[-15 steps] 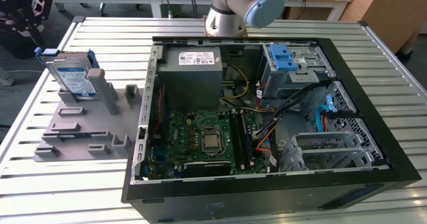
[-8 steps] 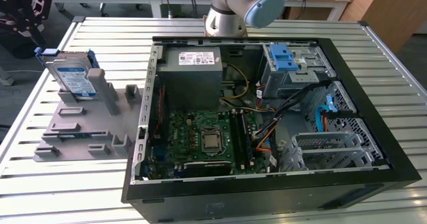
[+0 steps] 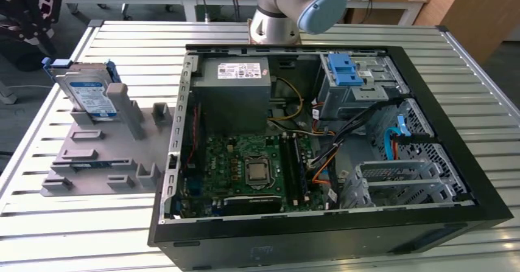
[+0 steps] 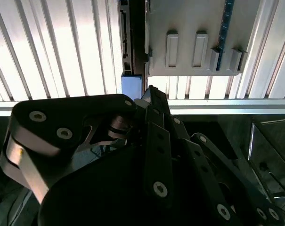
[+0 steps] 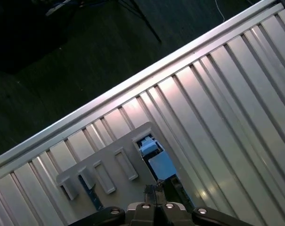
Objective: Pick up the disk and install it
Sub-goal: 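Pick up the disk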
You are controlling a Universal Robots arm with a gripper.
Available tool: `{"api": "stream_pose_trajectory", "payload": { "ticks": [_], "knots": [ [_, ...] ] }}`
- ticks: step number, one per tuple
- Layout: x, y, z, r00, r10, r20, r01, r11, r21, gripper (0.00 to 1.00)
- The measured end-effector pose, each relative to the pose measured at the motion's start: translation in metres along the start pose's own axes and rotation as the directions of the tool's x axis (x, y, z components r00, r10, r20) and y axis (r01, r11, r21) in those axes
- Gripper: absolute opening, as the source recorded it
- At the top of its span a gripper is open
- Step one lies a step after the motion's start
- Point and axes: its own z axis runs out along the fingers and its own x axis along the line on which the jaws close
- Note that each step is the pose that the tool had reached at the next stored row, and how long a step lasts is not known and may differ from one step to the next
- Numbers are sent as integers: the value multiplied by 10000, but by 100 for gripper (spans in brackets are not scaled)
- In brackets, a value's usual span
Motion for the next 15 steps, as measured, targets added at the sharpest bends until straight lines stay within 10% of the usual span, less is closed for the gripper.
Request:
{"api": "stream_pose_trajectory", "payload": {
  "ticks": [8,15],
  "knots": [
    [0,-1,13,9931,-1169,75,1168,9931,80,11],
    [0,-2,33,9704,-2414,33,2413,9704,70,11]
  ]
}}
